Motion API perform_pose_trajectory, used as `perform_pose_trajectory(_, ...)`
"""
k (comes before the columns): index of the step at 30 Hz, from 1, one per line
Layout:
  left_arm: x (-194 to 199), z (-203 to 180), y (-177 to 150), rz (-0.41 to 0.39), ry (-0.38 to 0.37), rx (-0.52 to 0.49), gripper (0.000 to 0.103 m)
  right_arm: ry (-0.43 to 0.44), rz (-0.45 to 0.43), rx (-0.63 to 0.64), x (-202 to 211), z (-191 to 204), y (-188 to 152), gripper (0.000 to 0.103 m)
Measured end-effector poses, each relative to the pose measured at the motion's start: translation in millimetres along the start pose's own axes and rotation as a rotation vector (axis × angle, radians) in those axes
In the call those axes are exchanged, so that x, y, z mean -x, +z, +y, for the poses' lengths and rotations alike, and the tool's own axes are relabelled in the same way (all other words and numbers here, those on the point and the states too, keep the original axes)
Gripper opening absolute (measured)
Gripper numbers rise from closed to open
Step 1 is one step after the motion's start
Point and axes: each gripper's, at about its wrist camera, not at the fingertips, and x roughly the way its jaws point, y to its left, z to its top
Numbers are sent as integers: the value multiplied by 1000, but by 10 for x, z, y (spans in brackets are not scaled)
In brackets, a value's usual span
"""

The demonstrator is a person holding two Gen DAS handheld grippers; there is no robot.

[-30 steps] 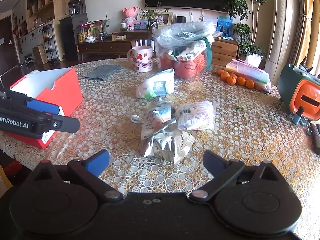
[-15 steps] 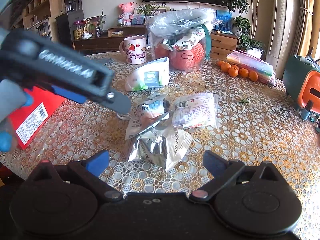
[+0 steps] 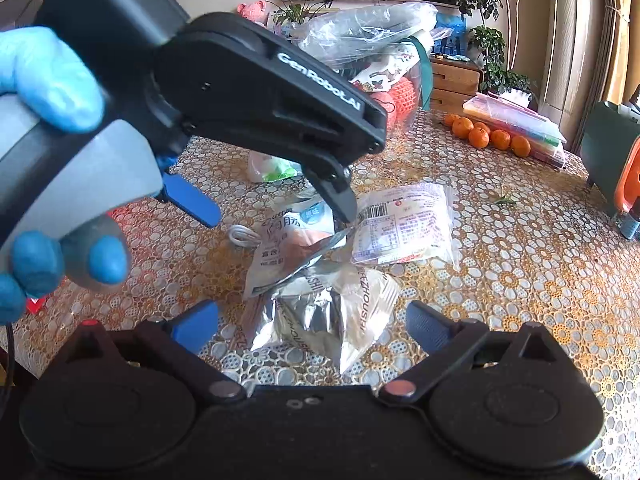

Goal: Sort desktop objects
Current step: 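Grasp the white chicken-breast packet with the left tool while the right tool grasps the silver foil packet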

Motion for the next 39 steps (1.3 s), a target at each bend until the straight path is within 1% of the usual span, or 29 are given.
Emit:
perform_pose_trajectory(6, -158, -75, 56, 12, 49, 3, 103, 1, 9, -2, -91, -9, 3, 100)
perform_pose_trajectory(9, -193, -129, 58, -4, 91, -19, 103, 4, 11, -5, -131, -15, 8, 100)
perform_pose_trajectory(13, -204, -147, 49, -19, 108, -26, 103, 11, 19, -1, -179, -1, -4, 100)
perform_pose_trajectory(16, -179, -137, 31, -36, 137, -32, 102, 13, 26, -1, -214, 9, -10, 98)
perform_pose_trajectory(18, -130, -89, 31, -46, 139, -17, 102, 14, 27, 1, -228, 7, -8, 98)
perform_pose_trajectory(20, -129, -38, 53, -23, 126, 3, 102, 16, 25, -3, -229, -1, -12, 98)
perform_pose_trajectory(22, -135, -15, 55, -13, 133, 14, 102, 17, 25, -10, -238, -7, -16, 97)
perform_pose_trajectory(24, -140, -29, 43, -10, 136, 14, 101, 14, 27, -11, -251, -1, -16, 97)
perform_pose_trajectory(27, -163, -78, 25, -1, 130, 10, 97, 16, 26, -16, -253, 4, -15, 97)
perform_pose_trajectory(31, -184, -139, -4, -9, 154, -15, 95, 12, 27, -8, -261, 14, -9, 95)
perform_pose_trajectory(36, -151, -117, -4, -34, 189, -29, 77, 6, 31, 2, -291, 13, 8, 91)
perform_pose_trajectory(38, -133, -106, -4, -47, 199, -39, 66, 8, 32, 1, -296, 10, 7, 86)
perform_pose_trajectory(39, -128, -100, -2, -50, 201, -44, 64, 11, 33, 2, -296, 14, 3, 84)
